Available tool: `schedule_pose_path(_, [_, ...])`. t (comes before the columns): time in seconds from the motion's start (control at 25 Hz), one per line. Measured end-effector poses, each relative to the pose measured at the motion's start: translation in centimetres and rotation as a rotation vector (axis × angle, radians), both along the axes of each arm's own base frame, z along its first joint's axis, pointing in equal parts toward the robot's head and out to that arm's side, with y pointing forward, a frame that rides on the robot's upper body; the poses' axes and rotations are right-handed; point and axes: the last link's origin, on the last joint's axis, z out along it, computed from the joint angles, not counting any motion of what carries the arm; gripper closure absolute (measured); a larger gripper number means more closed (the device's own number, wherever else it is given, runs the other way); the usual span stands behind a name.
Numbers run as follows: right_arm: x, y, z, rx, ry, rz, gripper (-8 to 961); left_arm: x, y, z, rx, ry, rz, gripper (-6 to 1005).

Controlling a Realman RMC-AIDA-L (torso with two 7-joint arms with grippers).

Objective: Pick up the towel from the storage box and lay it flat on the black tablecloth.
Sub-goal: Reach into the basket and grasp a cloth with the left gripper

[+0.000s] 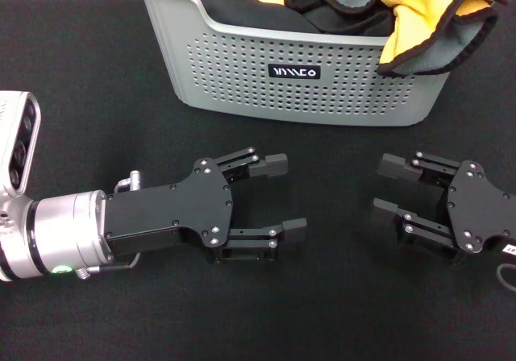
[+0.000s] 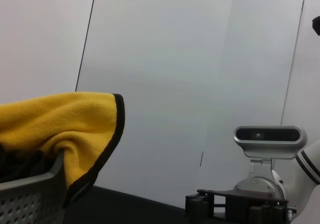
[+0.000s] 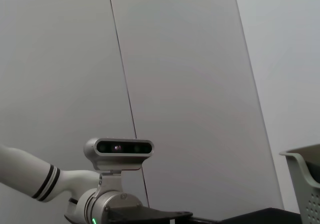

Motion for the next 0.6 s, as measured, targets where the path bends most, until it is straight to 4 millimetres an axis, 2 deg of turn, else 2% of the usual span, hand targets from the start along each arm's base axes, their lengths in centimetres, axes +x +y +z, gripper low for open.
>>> schedule_pose_path(0.44, [-0.1, 0.0, 0.0, -0.002, 0.003, 0.005, 391, 0.0, 0.0, 0.0, 0.003, 0.000, -0.001, 131])
schedule_pose_path(0.6, [-0.1, -0.1, 1.1, 0.018, 0.023, 0.032, 391, -0.2, -0.1, 0.1, 0.009, -0.002, 0.005, 138])
